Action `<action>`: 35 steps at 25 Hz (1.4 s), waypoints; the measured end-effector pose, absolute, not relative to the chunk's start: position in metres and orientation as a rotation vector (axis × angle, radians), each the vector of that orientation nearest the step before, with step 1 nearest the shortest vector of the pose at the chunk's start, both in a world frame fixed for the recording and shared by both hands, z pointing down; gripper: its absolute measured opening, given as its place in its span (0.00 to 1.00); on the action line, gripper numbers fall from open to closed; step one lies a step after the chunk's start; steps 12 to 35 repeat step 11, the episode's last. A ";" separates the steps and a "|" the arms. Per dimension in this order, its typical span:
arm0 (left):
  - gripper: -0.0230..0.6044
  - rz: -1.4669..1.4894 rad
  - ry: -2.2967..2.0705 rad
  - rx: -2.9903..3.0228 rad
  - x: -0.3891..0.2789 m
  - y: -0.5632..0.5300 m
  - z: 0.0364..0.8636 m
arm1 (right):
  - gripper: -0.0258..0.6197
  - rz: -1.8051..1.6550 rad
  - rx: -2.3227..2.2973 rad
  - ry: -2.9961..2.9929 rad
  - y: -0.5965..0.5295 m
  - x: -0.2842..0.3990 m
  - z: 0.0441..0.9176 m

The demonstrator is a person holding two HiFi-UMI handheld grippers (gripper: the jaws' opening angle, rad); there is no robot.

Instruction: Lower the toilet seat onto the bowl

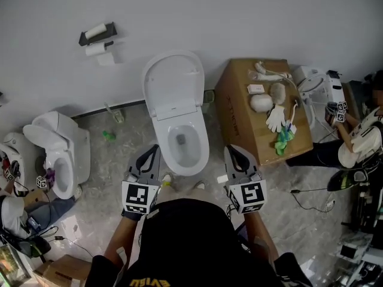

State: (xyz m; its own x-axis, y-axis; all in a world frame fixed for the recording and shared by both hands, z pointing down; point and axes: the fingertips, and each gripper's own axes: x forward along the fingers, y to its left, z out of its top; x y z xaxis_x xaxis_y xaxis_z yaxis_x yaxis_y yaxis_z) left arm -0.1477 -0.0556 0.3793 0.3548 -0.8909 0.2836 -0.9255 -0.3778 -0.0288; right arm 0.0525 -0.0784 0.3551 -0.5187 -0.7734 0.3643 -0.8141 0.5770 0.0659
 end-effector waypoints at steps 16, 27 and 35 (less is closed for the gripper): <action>0.06 0.479 -1.470 2.490 -0.229 -0.033 0.504 | 0.03 -0.051 0.631 -2.420 -0.092 -0.023 0.394; 0.06 0.479 -1.470 2.490 -0.229 -0.033 0.504 | 0.03 -0.051 0.631 -2.420 -0.092 -0.023 0.394; 0.06 0.479 -1.470 2.490 -0.229 -0.033 0.504 | 0.03 -0.051 0.631 -2.420 -0.092 -0.023 0.394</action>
